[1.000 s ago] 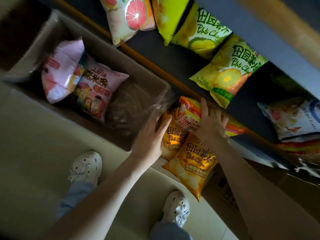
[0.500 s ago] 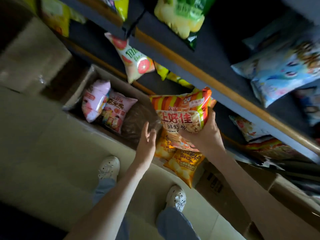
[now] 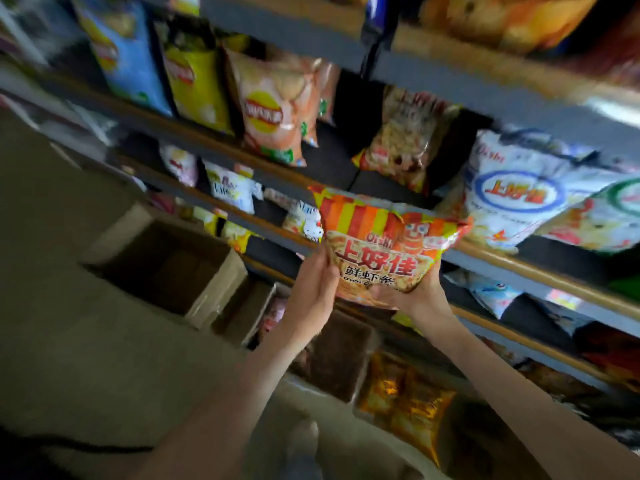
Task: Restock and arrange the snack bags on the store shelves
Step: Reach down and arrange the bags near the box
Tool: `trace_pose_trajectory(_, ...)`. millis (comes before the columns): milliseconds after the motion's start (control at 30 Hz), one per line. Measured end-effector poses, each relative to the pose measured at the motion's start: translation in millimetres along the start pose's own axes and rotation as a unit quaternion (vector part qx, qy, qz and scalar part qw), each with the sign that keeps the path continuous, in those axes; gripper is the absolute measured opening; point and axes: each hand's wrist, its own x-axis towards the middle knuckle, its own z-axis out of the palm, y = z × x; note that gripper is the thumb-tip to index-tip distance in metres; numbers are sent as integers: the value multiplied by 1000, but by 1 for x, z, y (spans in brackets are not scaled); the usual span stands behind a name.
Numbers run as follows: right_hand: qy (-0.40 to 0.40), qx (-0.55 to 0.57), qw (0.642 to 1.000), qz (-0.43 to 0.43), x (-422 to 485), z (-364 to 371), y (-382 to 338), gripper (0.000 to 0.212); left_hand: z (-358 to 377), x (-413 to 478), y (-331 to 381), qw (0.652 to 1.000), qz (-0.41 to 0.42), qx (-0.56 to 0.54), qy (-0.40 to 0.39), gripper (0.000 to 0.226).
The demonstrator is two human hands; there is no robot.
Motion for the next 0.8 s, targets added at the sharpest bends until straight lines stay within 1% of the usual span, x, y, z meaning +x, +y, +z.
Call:
trace_pose_trajectory(33,10,-17,1000,-19,3,-3,-15,88,-10,11,15,999,28,26,-7,29)
trace_pose_trajectory(67,24,-33,999,-35,6,-6,-29,81,-19,22,29,997,53,48,-21,34)
trace_pose_trajectory(133,37,-70,995,-61,13,-13,-53,50,-33,43,49,988,99,101,-57,58)
trace_pose_trajectory(167,36,-90,993,-68,17,-15,-64,37,-39,54,53,983,118,126,-71,66)
trace_pose_trajectory(200,39,-107,991,-72,23,-17,-71,30,-45,65,57,977,132,143,-84,68)
trace_pose_trajectory(233,46,-131,987,-80,30,-19,-74,25,-49,76,60,972,138,161,-98,67)
trace_pose_trajectory(300,64,-179,976,-103,49,-22,-73,22,-53,95,56,964,143,193,-115,56)
trace_pose_trajectory(333,67,-197,973,-95,59,-23,-69,22,-54,105,51,960,145,207,-123,53)
trace_pose_trajectory(433,82,-219,970,-66,88,-25,-52,30,-46,135,32,953,163,221,-130,48)
trace_pose_trajectory(533,119,-181,975,-42,109,-26,-35,36,-28,157,9,954,164,207,-143,50)
trace_pose_trajectory(567,125,-164,978,-34,116,-26,-30,43,-21,165,2,957,157,198,-145,54)
trace_pose_trajectory(600,131,-135,982,-30,123,-26,-24,54,-15,171,-4,960,149,190,-143,59)
trace_pose_trajectory(667,146,-69,986,-40,134,-27,-16,77,-2,184,-11,966,134,178,-132,71)
trace_pose_trajectory(700,160,-54,985,-46,138,-27,-14,84,4,189,-13,968,126,178,-123,75)
trace_pose_trajectory(800,198,-65,975,-82,148,-22,-12,91,18,201,-16,975,91,171,-108,78)
